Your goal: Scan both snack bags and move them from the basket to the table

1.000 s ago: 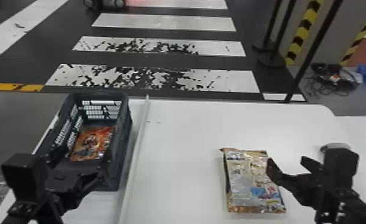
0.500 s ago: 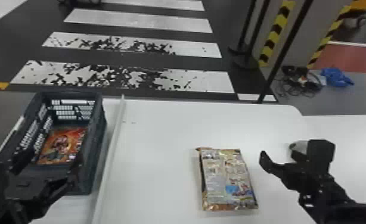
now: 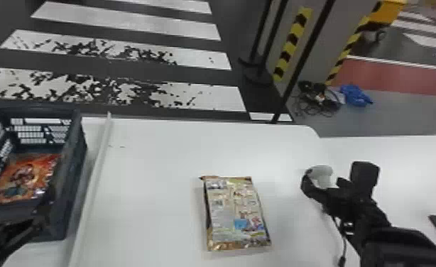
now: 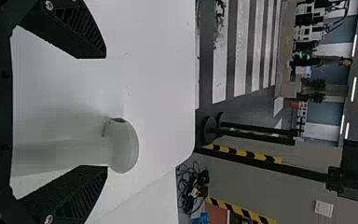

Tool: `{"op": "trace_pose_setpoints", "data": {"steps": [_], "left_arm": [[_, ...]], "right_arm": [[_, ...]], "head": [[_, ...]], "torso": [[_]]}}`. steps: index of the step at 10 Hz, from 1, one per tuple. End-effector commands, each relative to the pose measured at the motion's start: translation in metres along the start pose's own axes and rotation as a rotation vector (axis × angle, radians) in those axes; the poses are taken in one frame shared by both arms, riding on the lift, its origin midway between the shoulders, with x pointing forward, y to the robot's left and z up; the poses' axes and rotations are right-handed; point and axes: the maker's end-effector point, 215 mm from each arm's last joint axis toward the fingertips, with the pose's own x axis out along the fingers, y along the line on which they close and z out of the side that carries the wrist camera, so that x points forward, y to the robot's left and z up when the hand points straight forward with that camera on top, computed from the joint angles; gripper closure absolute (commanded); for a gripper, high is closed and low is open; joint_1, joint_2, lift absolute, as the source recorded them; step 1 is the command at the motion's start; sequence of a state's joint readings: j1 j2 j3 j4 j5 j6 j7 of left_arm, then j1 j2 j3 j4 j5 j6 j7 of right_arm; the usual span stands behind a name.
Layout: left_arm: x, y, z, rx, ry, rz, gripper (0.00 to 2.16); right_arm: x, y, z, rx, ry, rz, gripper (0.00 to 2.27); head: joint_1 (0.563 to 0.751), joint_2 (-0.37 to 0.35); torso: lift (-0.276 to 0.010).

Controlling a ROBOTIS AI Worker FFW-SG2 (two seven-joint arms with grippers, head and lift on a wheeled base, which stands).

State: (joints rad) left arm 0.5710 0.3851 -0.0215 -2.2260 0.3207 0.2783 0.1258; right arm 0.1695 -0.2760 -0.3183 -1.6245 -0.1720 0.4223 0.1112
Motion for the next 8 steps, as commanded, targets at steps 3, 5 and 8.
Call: {"op": "trace_pose_setpoints", "data": {"steps": [3,5,8], "left_arm": [[0.0,-0.002,0.0,0.007,0.001,-0.01,0.03],[0.002,-0.004,0.002,0.007,-0.001,-0.021,0.03],[0.001,-0.008,0.001,0.005,0.0,-0.03,0.03]], "right_arm": [[0.023,-0.034,-0.018,-0.047,0.053,-0.049,0.07],[0.026,-0.052,-0.025,-0.066,0.073,-0.066,0.07],[0.036,-0.051,-0.029,-0.065,0.092,-0.013,0.1]], "head": [[0.695,-0.296],[0.695,-0.324],[0.695,-0.347]], "torso": [[-0.098],[-0.098],[-0.098]]}}
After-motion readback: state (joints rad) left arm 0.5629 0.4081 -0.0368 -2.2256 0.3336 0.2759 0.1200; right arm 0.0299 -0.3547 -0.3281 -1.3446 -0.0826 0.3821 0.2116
